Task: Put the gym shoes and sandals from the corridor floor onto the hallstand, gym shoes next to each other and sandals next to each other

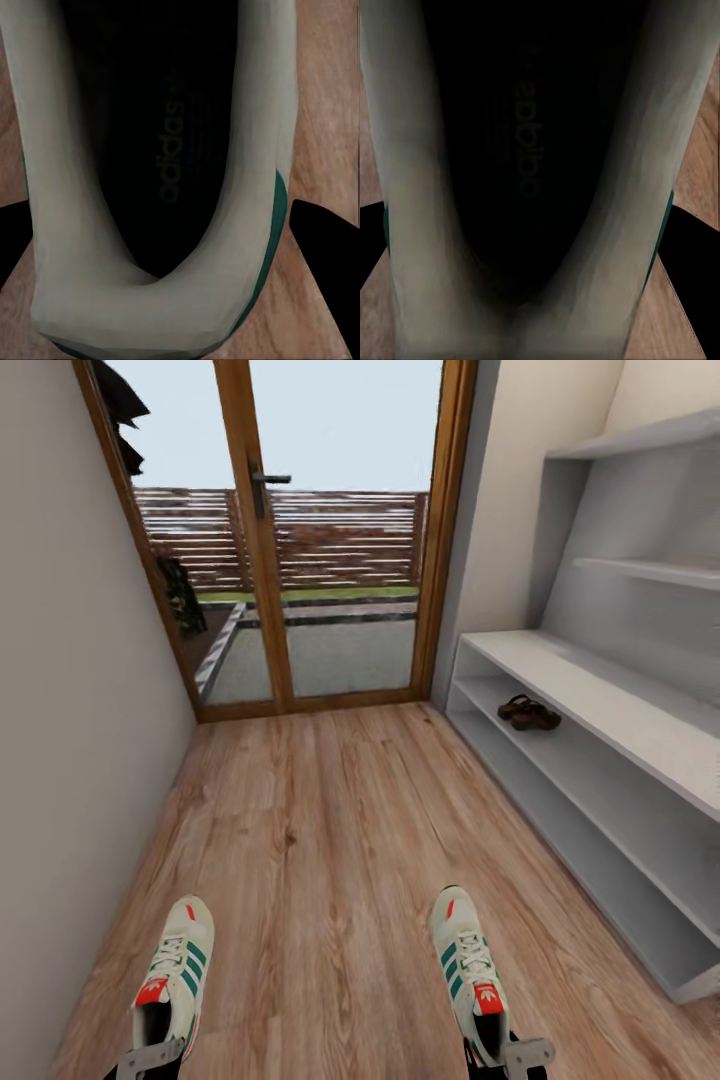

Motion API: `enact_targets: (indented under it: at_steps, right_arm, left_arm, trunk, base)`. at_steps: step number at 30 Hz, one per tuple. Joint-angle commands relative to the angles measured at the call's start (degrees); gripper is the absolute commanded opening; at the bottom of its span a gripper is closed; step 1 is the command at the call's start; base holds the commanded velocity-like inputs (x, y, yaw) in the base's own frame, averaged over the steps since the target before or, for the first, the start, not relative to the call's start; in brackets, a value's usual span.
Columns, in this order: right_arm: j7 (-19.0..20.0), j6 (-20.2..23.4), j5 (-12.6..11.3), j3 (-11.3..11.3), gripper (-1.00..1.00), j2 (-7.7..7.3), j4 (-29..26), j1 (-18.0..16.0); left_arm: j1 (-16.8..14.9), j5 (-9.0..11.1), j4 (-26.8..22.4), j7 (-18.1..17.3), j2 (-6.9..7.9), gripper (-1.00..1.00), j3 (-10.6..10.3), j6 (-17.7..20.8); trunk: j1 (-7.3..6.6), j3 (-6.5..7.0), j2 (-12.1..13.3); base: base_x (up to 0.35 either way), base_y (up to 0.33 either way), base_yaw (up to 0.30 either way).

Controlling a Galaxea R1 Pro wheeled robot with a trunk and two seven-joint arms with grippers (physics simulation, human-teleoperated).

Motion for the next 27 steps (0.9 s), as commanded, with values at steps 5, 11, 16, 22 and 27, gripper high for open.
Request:
enact_targets:
  at_steps: [5, 11, 16, 22, 27]
  right_arm:
    - [-0.3, -0.2, -0.4, 0.5, -1.0, -0.05, 0.0, -0.1]
    - [-0.3, -0.2, -0.4, 0.5, -1.0, -0.05, 0.0, -0.1]
    - [-0.3, -0.2, -0.4, 0.5, -1.0, -0.05, 0.0, -0.1]
    - [-0.3, -0.2, -0.4, 0.5, -1.0, -0.05, 0.0, -0.1]
    - [-0.3, -0.2, -0.4, 0.5, -1.0, -0.05, 0.0, -0.1]
  left_arm:
    - [-0.1, -0.5, 0.0, -0.3, -0.01, -1.0, 0.5, -0.3]
    - [-0.1, -0.4, 0.0, -0.3, -0.03, -1.0, 0.5, -0.3]
    - [-0.1, -0.4, 0.0, -0.4, -0.08, -1.0, 0.5, -0.3]
    - [-0.1, -0.5, 0.0, -0.4, -0.1, -1.0, 0.5, -0.3]
    - [-0.1, -0.5, 0.0, -0.4, -0.08, -1.0, 0.5, -0.3]
  trunk:
    - [0.02, -0.05, 0.0]
    - [0.02, -0.05, 0.0]
    - [0.02, -0.05, 0.0]
    - [0.02, -0.05, 0.0]
    - [0.02, -0.05, 0.0]
  base:
    - [0.336, 0.112, -0.263]
    - [0.322, 0.167, -0.263]
    - [0.289, 0.226, -0.263]
    - [0.301, 0.186, -0.263]
    - [0.328, 0.107, -0.263]
